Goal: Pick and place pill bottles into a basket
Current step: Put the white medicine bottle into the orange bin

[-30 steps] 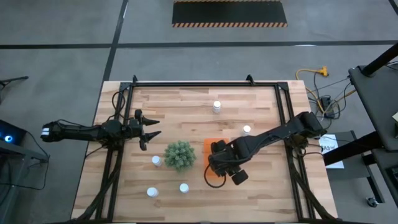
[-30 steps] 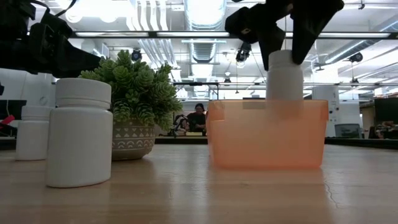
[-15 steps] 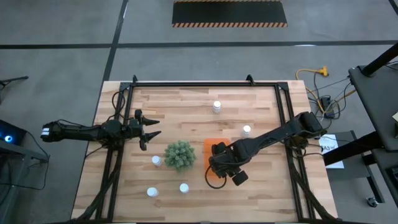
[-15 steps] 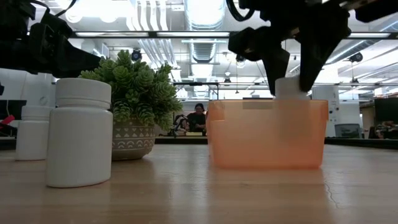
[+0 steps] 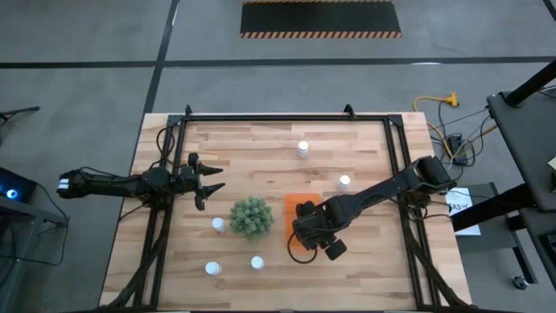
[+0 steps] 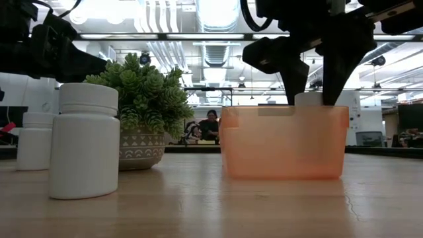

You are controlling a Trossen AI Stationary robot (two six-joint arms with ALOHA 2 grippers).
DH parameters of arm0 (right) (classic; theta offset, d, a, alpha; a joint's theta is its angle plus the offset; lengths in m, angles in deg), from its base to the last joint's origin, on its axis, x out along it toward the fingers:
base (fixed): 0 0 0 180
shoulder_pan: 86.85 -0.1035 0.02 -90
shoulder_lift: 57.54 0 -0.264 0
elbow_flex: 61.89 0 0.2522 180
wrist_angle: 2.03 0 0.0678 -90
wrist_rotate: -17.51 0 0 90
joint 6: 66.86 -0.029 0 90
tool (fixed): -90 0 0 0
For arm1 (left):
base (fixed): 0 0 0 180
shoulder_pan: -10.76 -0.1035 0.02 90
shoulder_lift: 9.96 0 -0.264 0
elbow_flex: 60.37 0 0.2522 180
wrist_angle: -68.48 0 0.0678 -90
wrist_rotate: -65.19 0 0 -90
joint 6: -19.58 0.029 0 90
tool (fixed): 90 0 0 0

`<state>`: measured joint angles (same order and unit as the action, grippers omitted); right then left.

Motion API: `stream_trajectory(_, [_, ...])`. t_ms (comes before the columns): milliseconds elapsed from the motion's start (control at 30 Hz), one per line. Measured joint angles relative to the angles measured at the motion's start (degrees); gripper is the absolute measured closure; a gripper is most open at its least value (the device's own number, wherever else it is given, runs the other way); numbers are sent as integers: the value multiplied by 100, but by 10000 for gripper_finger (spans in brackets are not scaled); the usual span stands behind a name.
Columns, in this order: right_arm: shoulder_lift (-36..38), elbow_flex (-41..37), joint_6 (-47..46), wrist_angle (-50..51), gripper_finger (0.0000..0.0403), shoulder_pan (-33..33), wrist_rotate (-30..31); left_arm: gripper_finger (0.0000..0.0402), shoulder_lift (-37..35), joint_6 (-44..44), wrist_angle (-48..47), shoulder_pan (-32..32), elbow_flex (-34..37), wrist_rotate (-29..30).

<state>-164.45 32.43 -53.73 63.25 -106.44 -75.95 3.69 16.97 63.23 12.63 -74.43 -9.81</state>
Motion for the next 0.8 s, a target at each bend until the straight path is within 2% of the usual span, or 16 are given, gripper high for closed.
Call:
stream_trajectory(500, [0,-123,78,-132,249,4,4,184,0,0,0,2,0,0])
stream_trajectory(800, [0,-123,68,-139,210,11,19,184,0,2,0,2,0,0])
